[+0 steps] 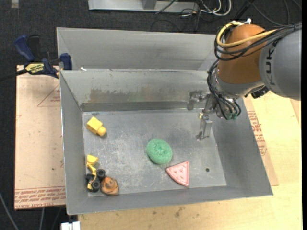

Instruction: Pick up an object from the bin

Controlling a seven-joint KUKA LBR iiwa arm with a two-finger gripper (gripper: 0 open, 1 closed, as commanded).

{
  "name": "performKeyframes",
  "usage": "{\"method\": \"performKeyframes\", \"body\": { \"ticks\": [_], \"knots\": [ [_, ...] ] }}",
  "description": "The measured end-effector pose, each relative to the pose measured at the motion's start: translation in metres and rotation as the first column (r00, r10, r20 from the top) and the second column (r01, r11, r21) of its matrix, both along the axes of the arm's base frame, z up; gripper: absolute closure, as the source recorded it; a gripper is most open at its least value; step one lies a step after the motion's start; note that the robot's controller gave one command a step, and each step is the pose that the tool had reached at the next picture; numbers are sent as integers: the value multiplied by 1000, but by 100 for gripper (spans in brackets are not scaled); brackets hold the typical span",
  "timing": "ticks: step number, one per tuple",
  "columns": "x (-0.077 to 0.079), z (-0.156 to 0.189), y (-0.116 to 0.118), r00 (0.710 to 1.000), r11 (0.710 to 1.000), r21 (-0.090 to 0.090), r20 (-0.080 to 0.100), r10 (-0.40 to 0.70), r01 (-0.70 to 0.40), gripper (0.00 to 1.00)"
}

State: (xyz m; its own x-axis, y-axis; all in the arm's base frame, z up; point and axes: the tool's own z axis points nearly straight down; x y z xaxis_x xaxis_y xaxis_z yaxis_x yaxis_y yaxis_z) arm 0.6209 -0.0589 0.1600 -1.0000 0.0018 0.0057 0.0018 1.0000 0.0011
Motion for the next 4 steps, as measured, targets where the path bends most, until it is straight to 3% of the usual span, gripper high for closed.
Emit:
{"method": "performKeyframes", "body": {
  "ticks": [1,2,3,4],
  "knots": [
    [2,5,0,1000,1000,-1,7,1,-1,0],
    [-22,-43,40,1000,1000,-1,14,-17,17,0],
    [-17,-86,60,997,997,3,7,-78,78,0],
    [-35,-91,64,992,992,0,7,-126,126,0]
  ]
}}
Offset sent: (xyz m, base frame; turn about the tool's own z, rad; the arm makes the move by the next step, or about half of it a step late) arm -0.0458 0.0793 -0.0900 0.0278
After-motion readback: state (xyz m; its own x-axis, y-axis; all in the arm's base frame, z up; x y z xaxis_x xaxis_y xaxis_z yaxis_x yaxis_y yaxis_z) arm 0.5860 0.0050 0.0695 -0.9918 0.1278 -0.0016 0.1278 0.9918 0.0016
